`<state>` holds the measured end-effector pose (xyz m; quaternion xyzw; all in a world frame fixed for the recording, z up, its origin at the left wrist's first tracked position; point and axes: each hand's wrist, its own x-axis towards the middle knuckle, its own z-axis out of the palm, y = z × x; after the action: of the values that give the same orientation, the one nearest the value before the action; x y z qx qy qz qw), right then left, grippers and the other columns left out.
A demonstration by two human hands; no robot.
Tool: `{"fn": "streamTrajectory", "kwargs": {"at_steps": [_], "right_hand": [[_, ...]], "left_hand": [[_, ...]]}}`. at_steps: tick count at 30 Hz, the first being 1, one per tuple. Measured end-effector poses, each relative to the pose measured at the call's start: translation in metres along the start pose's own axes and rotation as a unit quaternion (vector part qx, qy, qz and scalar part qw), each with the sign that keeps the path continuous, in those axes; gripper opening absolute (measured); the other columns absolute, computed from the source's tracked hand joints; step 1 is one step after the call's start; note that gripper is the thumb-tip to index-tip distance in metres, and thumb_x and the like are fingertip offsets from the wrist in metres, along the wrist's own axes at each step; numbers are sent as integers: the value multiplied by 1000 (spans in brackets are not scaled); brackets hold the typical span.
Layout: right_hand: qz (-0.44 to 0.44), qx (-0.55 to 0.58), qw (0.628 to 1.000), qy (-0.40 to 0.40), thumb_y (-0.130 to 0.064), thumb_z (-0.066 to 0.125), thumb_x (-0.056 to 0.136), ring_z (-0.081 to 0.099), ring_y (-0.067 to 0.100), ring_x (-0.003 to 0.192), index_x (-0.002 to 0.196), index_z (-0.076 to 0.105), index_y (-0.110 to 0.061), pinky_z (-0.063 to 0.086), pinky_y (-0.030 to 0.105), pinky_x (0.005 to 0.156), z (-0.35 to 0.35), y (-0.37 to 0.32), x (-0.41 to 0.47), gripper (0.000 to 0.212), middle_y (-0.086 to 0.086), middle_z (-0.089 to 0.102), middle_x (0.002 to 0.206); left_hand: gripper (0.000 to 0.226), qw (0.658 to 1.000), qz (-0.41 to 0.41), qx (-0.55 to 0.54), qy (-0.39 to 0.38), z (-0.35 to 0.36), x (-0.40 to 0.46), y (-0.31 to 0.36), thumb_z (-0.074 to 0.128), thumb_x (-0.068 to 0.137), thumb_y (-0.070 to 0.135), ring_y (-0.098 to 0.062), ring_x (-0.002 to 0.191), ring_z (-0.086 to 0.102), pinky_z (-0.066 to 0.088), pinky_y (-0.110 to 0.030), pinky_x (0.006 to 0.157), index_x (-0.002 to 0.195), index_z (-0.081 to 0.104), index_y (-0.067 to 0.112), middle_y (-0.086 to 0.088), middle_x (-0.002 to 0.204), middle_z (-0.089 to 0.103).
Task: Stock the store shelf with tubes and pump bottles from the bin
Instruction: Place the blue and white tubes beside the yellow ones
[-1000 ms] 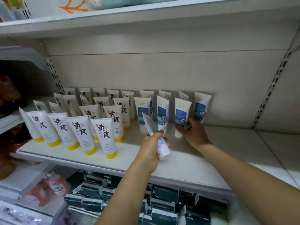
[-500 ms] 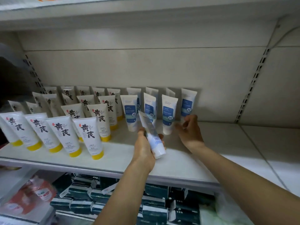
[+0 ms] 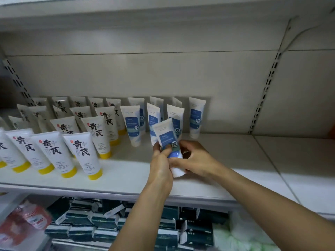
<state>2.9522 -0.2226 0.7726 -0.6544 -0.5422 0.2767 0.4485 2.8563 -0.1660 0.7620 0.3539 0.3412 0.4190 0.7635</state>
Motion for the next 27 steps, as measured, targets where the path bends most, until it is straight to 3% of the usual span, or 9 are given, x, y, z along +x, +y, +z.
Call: {"fn": "streamTrajectory", "kwargs": {"at_steps": [3, 7, 12, 15, 18, 22, 27], "right_hand": [[2, 4, 1000, -2, -31, 79, 73, 69, 10, 89, 109, 66, -24, 58, 33, 83, -8, 6, -3, 39, -7, 73, 97], [6, 26, 998, 62, -25, 81, 70, 70, 17, 88, 103, 68, -24, 58, 41, 83, -16, 24, -2, 35, -3, 74, 95], [27, 15, 981, 189, -23, 81, 75, 67, 11, 84, 105, 65, -26, 52, 21, 68, -29, 43, 7, 34, -8, 71, 96], [22, 14, 972, 234, -16, 79, 77, 61, -2, 76, 104, 63, -22, 43, 6, 60, -35, 50, 16, 32, -11, 67, 92], [10, -1, 972, 234, -15, 78, 77, 61, 1, 76, 109, 64, -14, 42, 8, 61, -40, 59, 28, 35, -4, 68, 96], [-6, -20, 979, 205, -13, 75, 81, 64, 18, 94, 118, 60, -9, 45, 14, 69, -48, 66, 42, 40, 3, 68, 110], [-7, -26, 983, 183, -5, 74, 80, 63, 18, 97, 119, 59, -7, 46, 20, 75, -54, 69, 49, 42, 4, 67, 113]], "left_hand": [[43, 999, 26, 31, -34, 5, -5, -2, 43, 94, -4, -23, 96, 68, 54, -33, 83, 124, 55, 24, -9, 107, 70], [41, 993, 45, 84, -66, 10, -8, -5, 44, 93, -4, -24, 104, 66, 52, -37, 92, 120, 57, 23, -5, 106, 71], [29, 991, 41, 121, -47, 8, -2, -5, 48, 97, 7, -23, 114, 58, 48, -39, 97, 119, 55, 24, -4, 118, 63], [30, 992, 24, 117, -33, 7, 3, -5, 47, 98, 7, -18, 105, 58, 47, -39, 100, 125, 52, 18, -2, 114, 60], [29, 995, 9, 94, -26, 9, 7, -3, 48, 97, 4, -20, 106, 57, 47, -37, 97, 123, 52, 15, -1, 106, 61], [29, 995, -10, 96, -13, 11, 12, -1, 48, 98, 8, -25, 112, 56, 50, -40, 93, 125, 51, 16, -2, 107, 59], [25, 996, -33, 88, 4, 11, 18, 1, 48, 98, 10, -27, 110, 55, 51, -41, 88, 122, 53, 16, -3, 105, 59]]}}
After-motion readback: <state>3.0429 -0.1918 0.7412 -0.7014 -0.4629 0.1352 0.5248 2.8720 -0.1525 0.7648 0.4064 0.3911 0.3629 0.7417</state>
